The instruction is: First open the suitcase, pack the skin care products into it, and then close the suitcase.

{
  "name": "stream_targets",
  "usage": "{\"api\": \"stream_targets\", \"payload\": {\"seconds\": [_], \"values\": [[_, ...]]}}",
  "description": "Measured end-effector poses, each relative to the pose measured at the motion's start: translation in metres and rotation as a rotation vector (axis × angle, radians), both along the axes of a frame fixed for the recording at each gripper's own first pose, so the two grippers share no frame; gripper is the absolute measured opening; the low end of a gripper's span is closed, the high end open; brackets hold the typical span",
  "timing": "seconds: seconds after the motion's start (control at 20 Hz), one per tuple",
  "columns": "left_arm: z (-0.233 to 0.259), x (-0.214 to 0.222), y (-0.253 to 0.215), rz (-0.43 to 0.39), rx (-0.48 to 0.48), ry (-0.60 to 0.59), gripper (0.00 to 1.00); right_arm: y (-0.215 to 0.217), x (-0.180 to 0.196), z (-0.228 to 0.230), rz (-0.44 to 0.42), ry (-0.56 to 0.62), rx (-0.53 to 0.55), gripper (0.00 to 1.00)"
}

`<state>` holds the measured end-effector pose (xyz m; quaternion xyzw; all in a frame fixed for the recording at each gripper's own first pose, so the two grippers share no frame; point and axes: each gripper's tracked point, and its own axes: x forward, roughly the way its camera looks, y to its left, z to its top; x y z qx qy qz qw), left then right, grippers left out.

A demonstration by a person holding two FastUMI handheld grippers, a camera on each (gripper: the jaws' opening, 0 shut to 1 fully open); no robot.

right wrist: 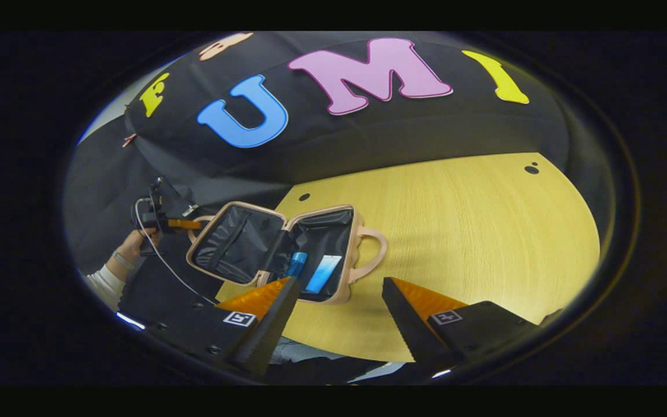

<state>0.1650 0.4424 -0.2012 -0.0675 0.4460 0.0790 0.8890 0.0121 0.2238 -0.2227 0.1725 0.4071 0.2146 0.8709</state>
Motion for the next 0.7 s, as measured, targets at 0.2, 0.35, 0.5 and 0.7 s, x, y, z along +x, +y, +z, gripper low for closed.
{"api": "stream_targets", "payload": {"seconds": [0.2,0.35,0.5,0.7], "values": [[0.061,0.006,-0.092,-0.103,-0.093,-0.085,0.06,-0.028,-0.002,0.016,0.031,-0.051,-0.002,0.93],[0.062,0.012,-0.166,-0.181,-0.138,-0.110,0.06,-0.061,-0.005,0.028,0.020,-0.074,0.000,0.93],[0.043,0.017,-0.248,-0.291,-0.154,-0.093,0.06,-0.095,-0.006,0.035,-0.015,-0.097,-0.013,0.93],[-0.035,0.007,-0.351,-0.383,-0.216,0.001,0.07,-0.142,-0.012,0.043,-0.090,-0.103,-0.031,0.93]]}}
